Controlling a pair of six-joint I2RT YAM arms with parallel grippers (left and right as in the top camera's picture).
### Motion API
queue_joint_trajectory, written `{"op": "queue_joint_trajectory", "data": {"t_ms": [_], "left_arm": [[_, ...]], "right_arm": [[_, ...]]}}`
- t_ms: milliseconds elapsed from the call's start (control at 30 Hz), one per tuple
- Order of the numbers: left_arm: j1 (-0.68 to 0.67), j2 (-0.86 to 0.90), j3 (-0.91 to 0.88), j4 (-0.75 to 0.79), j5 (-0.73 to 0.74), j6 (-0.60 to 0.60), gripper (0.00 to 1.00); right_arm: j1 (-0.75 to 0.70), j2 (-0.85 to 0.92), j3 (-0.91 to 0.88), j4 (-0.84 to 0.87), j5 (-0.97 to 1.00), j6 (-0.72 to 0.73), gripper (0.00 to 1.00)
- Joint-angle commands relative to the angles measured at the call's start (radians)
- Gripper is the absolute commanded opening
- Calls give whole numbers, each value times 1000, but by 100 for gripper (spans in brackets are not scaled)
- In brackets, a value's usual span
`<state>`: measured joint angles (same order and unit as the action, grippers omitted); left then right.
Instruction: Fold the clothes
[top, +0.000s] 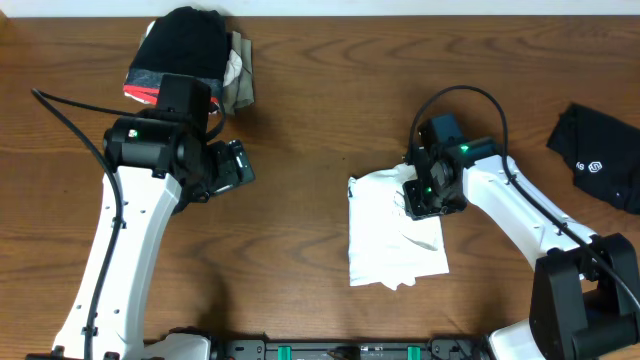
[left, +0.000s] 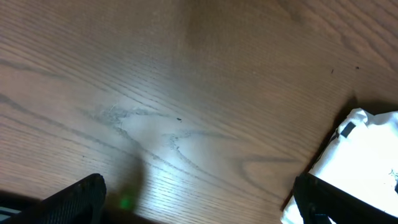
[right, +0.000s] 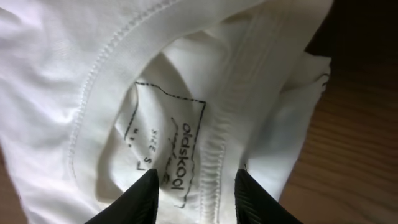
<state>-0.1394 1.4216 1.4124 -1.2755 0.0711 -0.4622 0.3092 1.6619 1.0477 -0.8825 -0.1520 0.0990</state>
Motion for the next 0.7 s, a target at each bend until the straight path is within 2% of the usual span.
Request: {"op": "queue_joint_trajectory", "data": {"t_ms": [0, 133, 333, 667], "left_arm": [[-2, 3, -5, -7, -11, 20, 98], [-2, 3, -5, -6, -11, 20, 98], [-2, 3, -5, -6, -11, 20, 98], [-2, 3, -5, -6, -11, 20, 98]], "right_arm": [[-24, 1, -16, 5, 56, -29, 39], [-64, 1, -16, 14, 45, -35, 40], [-101, 4, -16, 28, -80, -82, 40], [-104, 10, -39, 49, -142, -116, 39]]}}
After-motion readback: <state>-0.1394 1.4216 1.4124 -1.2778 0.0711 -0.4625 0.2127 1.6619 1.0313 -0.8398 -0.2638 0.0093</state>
